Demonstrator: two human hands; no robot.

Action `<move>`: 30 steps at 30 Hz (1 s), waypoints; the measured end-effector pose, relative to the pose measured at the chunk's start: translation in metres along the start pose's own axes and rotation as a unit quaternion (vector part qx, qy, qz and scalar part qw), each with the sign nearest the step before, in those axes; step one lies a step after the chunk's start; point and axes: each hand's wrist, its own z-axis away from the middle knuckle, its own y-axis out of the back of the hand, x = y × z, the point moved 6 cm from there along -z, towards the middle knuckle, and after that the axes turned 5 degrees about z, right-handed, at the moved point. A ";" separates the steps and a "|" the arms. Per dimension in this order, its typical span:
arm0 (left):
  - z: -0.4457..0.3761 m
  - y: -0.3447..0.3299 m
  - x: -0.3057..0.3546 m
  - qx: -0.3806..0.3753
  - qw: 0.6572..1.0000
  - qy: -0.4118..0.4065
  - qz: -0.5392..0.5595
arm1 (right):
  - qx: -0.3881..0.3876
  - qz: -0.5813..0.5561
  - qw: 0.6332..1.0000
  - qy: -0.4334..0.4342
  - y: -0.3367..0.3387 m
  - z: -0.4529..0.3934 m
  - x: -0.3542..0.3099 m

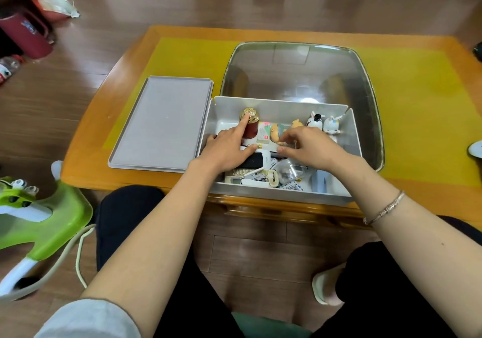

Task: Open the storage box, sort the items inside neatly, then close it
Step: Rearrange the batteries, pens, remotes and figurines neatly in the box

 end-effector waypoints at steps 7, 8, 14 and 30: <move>0.007 0.000 0.003 0.018 1.000 -0.004 -0.006 | -0.031 0.016 0.999 -0.042 -0.003 0.013 0.008; 0.009 0.002 0.004 0.025 1.000 -0.004 -0.007 | -0.035 0.018 0.998 -0.047 -0.004 0.014 0.009; 0.027 0.003 0.006 0.036 0.999 0.008 -0.017 | -0.075 0.018 0.994 -0.076 -0.016 0.018 0.009; 0.033 0.014 0.001 -0.070 0.997 0.016 -0.004 | 0.122 -0.224 0.960 -0.116 0.006 0.042 0.023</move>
